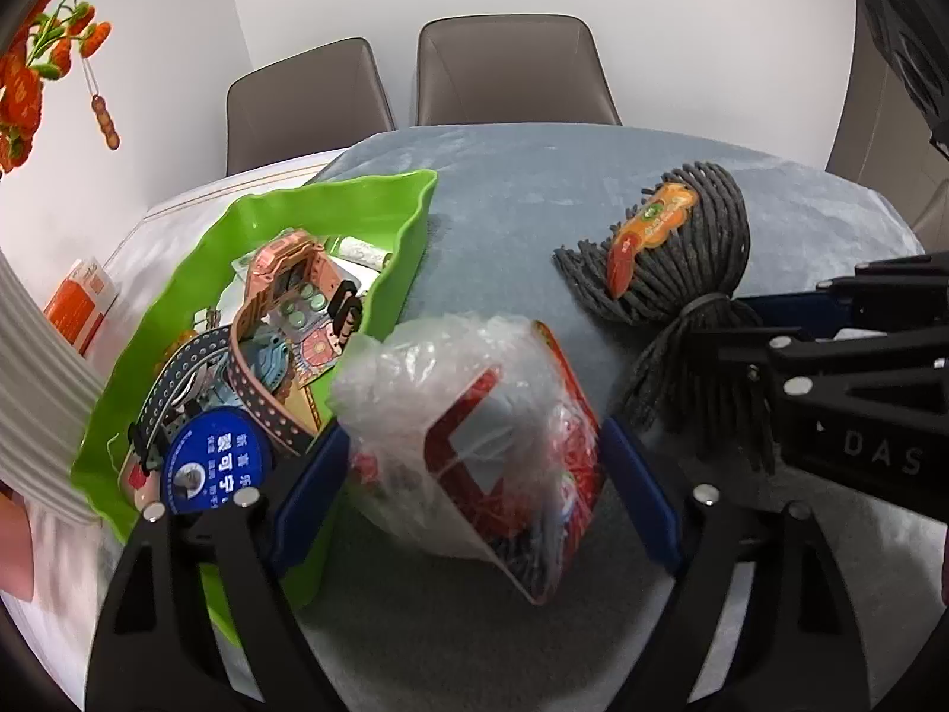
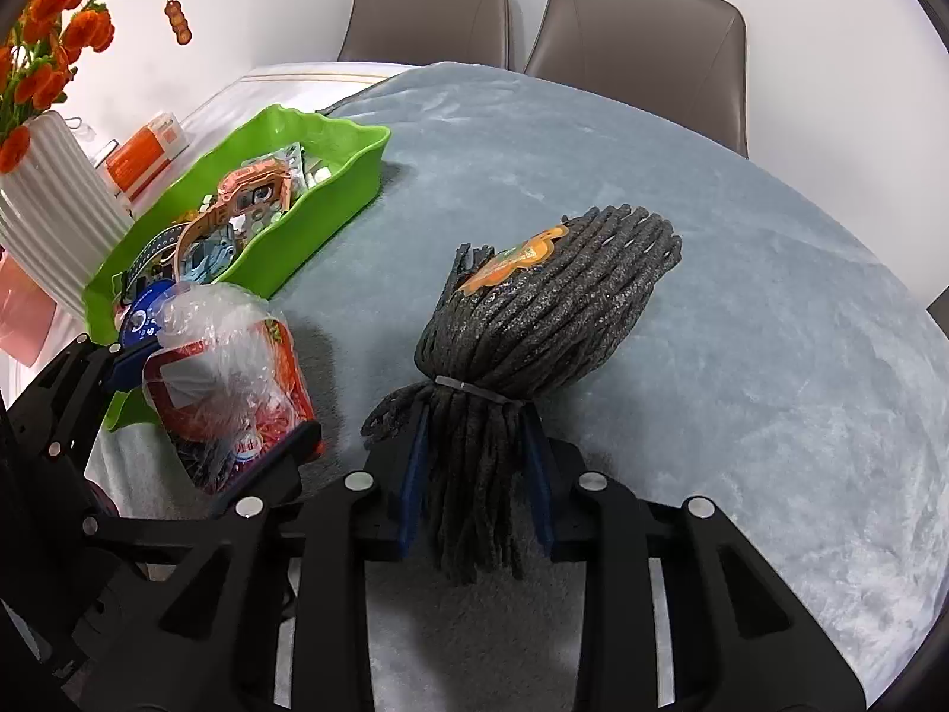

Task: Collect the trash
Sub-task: 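Grasp the clear plastic bag with the left tool while the right tool grasps the grey mop head, then carry the plastic bag and mop head to the grey bin and release them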

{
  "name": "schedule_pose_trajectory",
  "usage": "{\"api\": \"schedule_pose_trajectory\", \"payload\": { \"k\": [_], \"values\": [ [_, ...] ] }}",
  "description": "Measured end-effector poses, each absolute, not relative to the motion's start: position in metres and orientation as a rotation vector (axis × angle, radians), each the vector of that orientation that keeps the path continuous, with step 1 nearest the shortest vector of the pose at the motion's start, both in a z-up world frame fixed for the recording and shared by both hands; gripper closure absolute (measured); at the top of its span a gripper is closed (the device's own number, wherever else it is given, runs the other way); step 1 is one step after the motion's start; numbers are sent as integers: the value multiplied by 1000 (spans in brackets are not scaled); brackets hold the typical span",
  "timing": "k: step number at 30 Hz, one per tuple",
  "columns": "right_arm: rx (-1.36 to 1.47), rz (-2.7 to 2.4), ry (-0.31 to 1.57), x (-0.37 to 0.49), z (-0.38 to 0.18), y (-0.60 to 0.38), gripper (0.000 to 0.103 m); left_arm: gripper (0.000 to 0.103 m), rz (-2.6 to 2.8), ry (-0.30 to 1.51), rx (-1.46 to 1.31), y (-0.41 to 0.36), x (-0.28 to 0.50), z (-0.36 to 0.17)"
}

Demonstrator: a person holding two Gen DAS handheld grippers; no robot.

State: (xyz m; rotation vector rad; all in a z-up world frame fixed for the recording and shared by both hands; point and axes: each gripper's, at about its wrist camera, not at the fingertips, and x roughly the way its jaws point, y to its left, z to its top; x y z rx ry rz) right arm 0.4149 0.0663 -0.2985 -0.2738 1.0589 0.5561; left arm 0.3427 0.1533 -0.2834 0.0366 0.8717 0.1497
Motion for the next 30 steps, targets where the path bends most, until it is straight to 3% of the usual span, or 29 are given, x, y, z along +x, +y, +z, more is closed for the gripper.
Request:
{"api": "schedule_pose_trajectory", "payload": {
  "k": [6, 8, 9, 12, 21, 30],
  "values": [
    [-279, 558, 1045, 412, -294, 66, 76, 35, 147, 849, 32, 153, 341, -274],
    [-277, 555, 1042, 412, -293, 65, 76, 45, 150, 839, 39, 152, 339, -271],
    [-275, 554, 1041, 411, -292, 64, 76, 60, 153, 835, 43, 151, 338, -269],
    [-273, 551, 1038, 410, -290, 62, 76, 66, 154, 829, 39, 152, 338, -264],
    [-271, 543, 1029, 405, -285, 58, 76, 76, 158, 825, -9, 160, 331, -256],
    [-268, 529, 998, 393, -272, 48, 76, 78, 120, 830, -10, 146, 313, -247]
  ]
}}
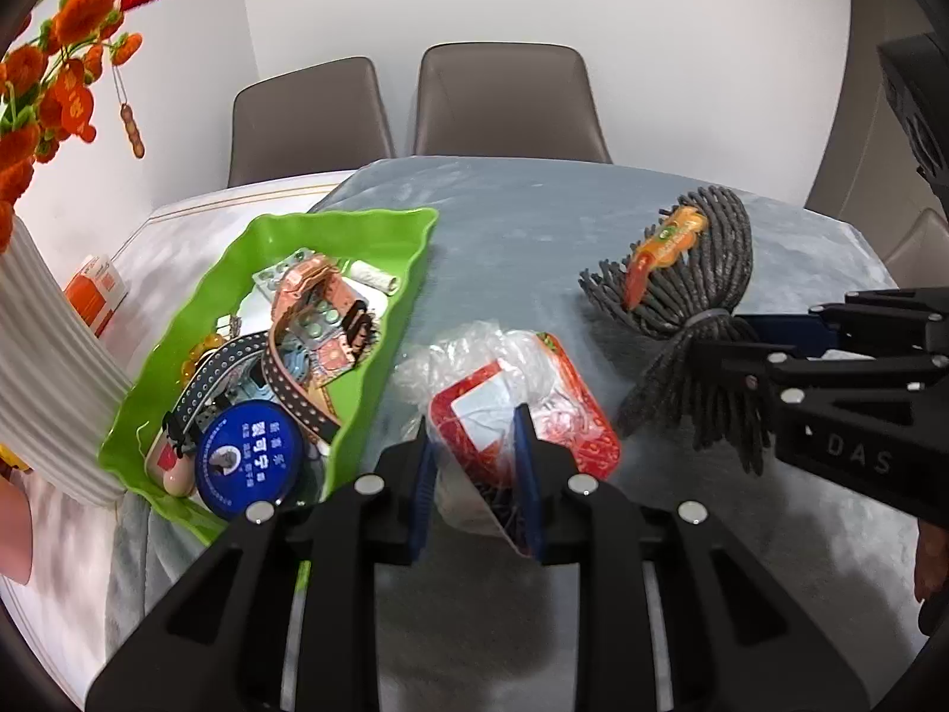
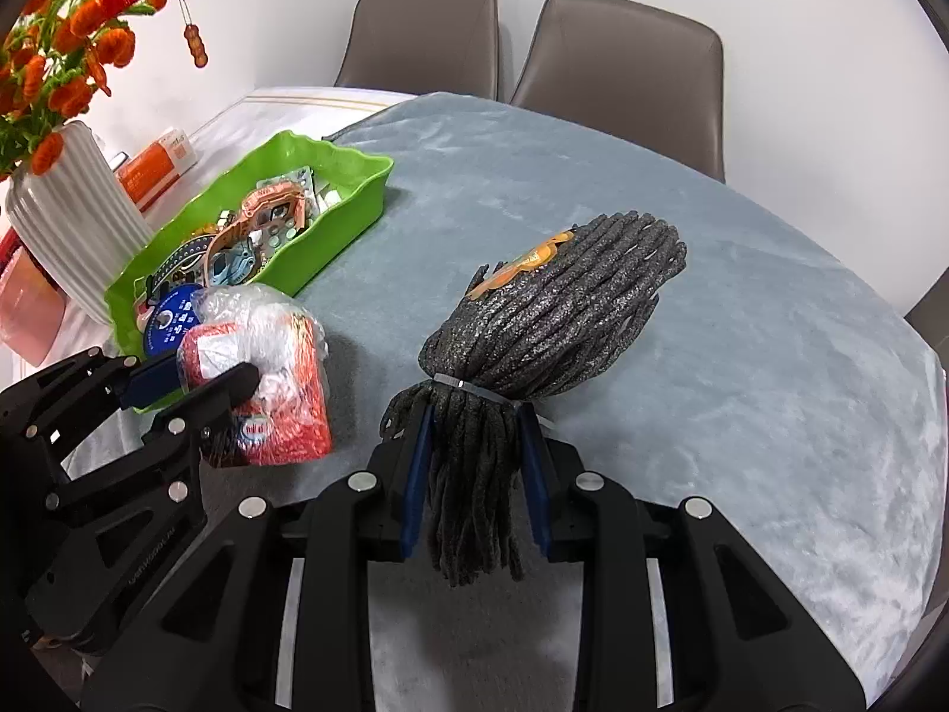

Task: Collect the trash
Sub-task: 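Carry the plastic bag and mop head to the grey bin and release them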

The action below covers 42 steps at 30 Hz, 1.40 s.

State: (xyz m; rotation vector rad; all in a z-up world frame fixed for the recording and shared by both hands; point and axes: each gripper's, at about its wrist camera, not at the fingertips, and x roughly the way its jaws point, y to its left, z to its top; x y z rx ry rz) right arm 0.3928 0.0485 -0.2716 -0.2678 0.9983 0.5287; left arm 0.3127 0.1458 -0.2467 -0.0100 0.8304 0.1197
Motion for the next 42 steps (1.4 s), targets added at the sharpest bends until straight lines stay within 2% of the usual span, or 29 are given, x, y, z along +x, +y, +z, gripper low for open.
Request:
{"api": "schedule_pose_trajectory", "payload": {
  "k": [10, 18, 24, 34, 42],
  "values": [
    [-202, 427, 954, 357, -241, -16, 76, 78, 0, 797, 40, 85, 289, -217],
    [-121, 264, 919, 290, -215, -127, 76, 78, -168, 755, 122, -22, 244, -192],
    [-47, 97, 892, 198, -201, -242, 76, 78, -313, 729, 176, -125, 189, -183],
    [62, -216, 874, 8, -194, -414, 76, 78, -666, 719, 274, -328, 47, -184],
    [207, -520, 860, -131, -196, -516, 76, 78, -966, 712, 402, -440, -49, -196]
  ]
}}
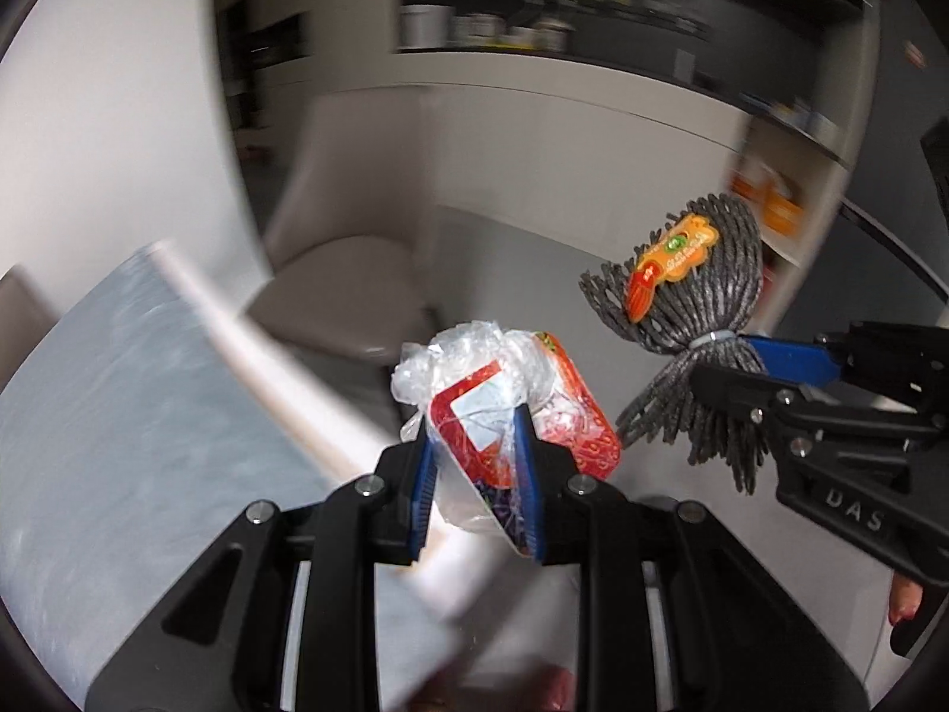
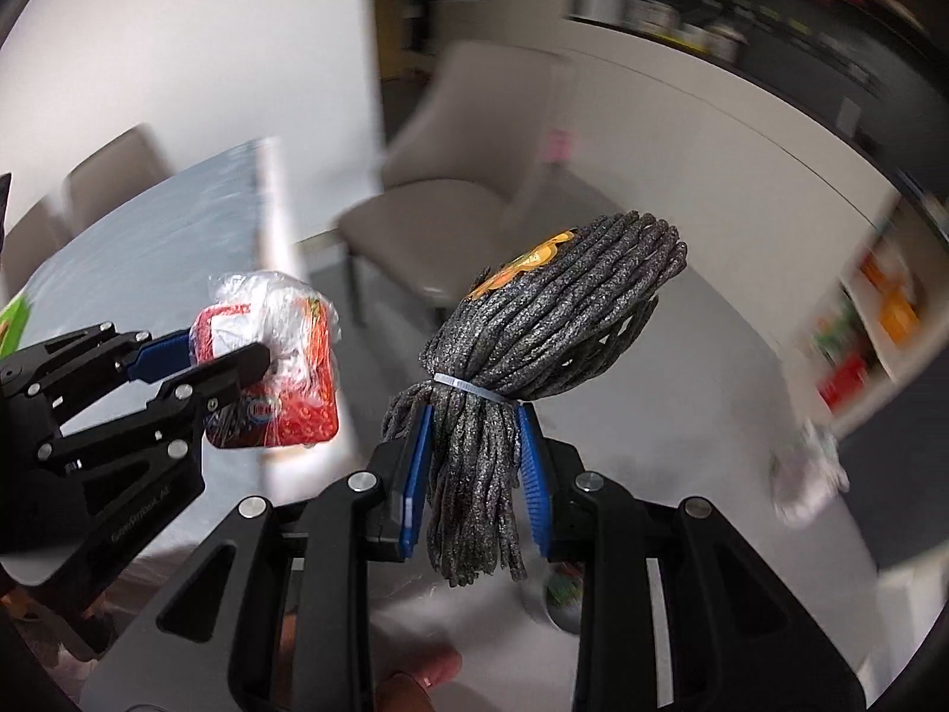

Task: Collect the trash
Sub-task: 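Carry the plastic bag and mop head to the grey bin and release them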

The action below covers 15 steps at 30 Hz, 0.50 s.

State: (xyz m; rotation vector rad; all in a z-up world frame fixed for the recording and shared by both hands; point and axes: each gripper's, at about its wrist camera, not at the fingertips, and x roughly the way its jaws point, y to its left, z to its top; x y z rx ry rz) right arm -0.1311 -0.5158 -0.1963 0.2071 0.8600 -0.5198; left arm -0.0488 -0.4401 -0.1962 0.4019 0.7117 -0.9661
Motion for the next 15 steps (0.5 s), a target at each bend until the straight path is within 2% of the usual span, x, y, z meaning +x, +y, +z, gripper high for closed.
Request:
{"api": "schedule_pose_trajectory", "payload": {
  "k": [8, 15],
  "values": [
    [404, -775, 854, -233, -228, -571, 76, 78, -1229, 704, 579, -525, -118, -228],
    [567, -952, 859, -297, -283, -603, 76, 78, -1405, 727, 730, -595, -169, -289]
  ]
}}
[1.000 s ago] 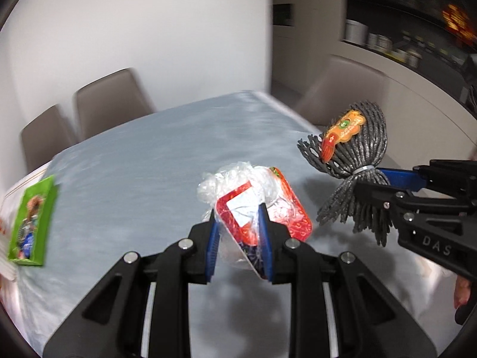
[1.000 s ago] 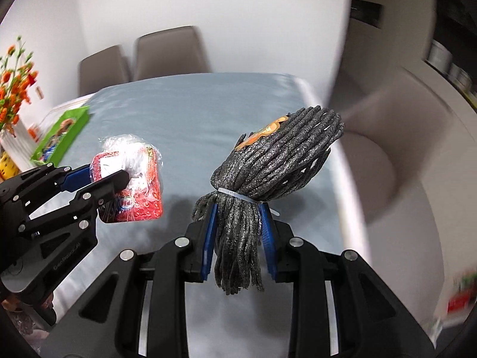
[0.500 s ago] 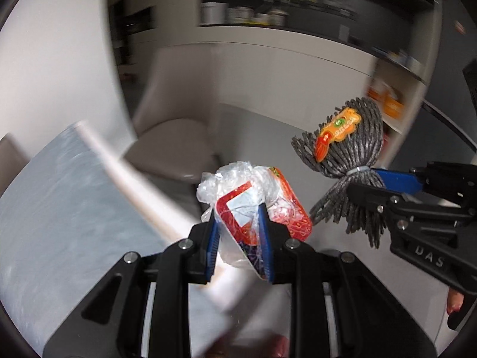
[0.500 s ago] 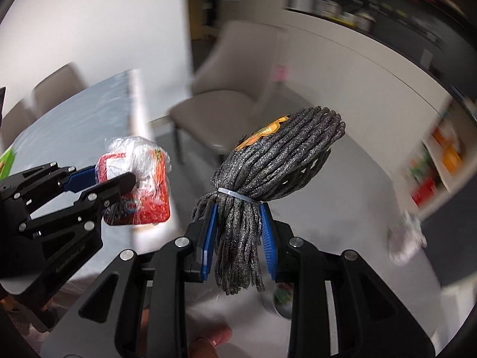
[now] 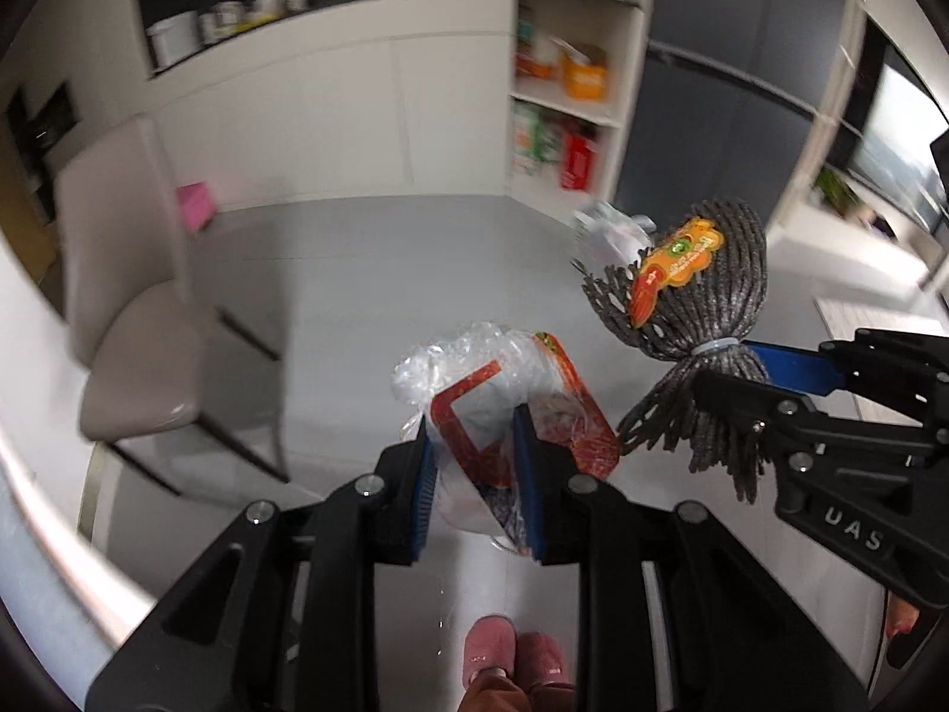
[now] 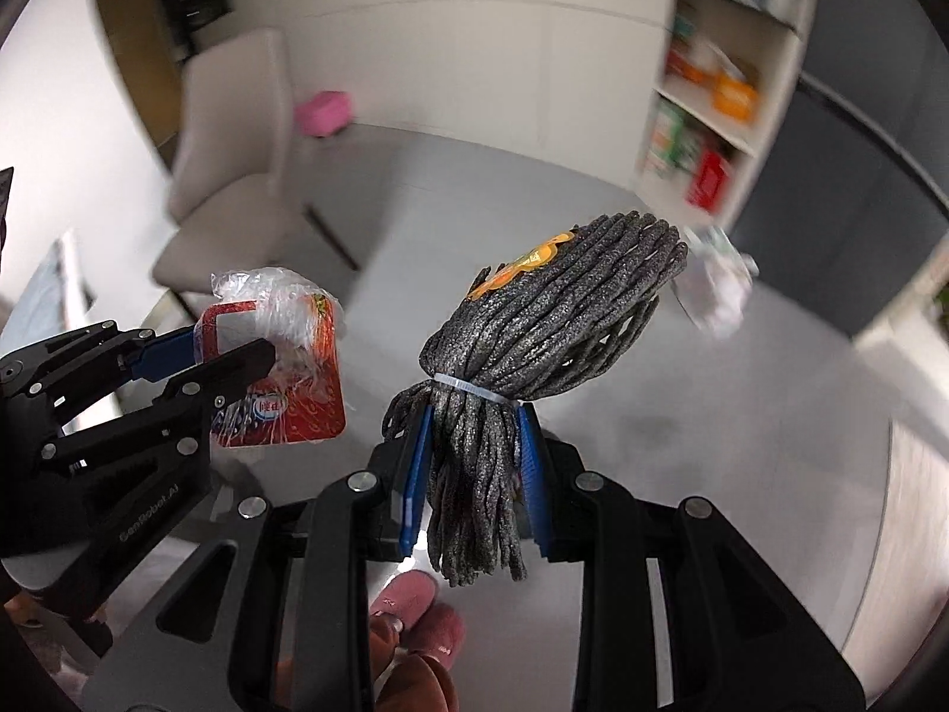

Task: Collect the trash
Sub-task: 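Carry the plastic bag and mop head to the grey bin and release them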

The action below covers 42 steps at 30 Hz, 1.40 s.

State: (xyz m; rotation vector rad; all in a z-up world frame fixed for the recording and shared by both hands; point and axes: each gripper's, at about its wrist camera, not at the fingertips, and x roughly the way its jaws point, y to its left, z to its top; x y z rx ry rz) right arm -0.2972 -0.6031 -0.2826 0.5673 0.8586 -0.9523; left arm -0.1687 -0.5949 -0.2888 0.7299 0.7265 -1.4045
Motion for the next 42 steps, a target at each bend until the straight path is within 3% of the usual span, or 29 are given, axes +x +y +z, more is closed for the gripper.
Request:
{"api": "schedule_pose_trajectory", "payload": {
  "k": [15, 24, 25, 28, 37, 40, 42],
  "values": [
    [769, -1039, 938, -335, -493, -650, 76, 78, -1438, 849, 941, -662, -200, -500],
    [770, -974, 1016, -318, -604, -668, 74, 78, -1418, 879, 982, -679, -205, -589],
    [763, -973, 1018, -318, -607, -669, 68, 78, -1419, 878, 988, -682, -205, -598],
    [723, -981, 1012, -317, -621, -674, 37, 78, -1429, 863, 1008, -687, -207, -618],
    [748, -992, 997, -330, -638, -681, 37, 78, -1437, 867, 1040, -696, -212, -646],
    [752, -1000, 999, -336, -635, -679, 37, 69, -1443, 865, 1048, -696, -217, -647],
    [755, -1009, 1001, -341, -632, -679, 37, 43, -1451, 871, 1036, -696, -219, -647]
  ]
}}
